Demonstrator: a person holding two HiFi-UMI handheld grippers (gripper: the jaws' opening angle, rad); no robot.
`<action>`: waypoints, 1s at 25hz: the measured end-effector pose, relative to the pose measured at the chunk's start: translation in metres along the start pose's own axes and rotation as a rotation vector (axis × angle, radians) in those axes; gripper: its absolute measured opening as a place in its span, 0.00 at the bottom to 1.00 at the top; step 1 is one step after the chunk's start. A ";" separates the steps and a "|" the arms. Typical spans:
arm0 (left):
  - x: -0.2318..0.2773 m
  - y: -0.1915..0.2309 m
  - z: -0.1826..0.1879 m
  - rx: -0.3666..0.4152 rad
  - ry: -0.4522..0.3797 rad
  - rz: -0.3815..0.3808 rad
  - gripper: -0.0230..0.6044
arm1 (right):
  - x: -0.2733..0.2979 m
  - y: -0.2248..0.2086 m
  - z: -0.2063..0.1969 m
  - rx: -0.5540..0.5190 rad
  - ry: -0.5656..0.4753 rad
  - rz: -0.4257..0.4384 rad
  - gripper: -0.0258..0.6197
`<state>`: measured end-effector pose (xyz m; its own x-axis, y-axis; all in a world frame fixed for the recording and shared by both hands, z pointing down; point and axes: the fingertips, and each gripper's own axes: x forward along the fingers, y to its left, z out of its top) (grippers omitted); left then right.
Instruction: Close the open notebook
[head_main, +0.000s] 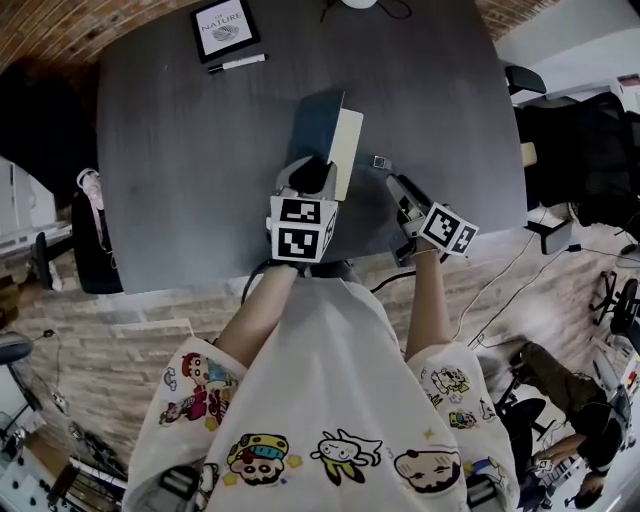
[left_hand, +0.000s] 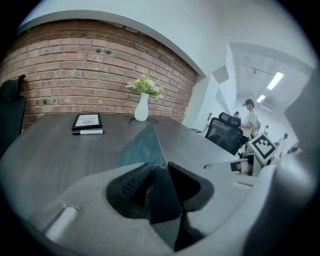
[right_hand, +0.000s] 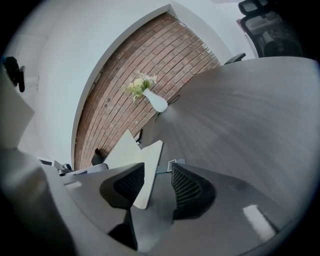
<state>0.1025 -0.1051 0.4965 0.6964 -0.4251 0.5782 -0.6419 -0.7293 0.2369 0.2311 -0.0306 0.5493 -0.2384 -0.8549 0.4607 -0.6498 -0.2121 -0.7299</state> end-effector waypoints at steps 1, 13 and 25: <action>0.004 -0.003 -0.002 0.033 0.007 0.008 0.21 | -0.003 -0.003 -0.001 0.005 -0.004 -0.006 0.32; 0.049 -0.038 -0.048 0.312 0.113 0.064 0.29 | -0.024 -0.026 -0.013 0.049 -0.006 -0.049 0.31; 0.060 -0.034 -0.076 0.282 0.171 0.009 0.25 | -0.031 -0.032 -0.019 0.045 0.006 -0.066 0.31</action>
<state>0.1415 -0.0652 0.5820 0.6117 -0.3531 0.7079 -0.5170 -0.8557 0.0200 0.2453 0.0115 0.5678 -0.2007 -0.8353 0.5118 -0.6315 -0.2891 -0.7194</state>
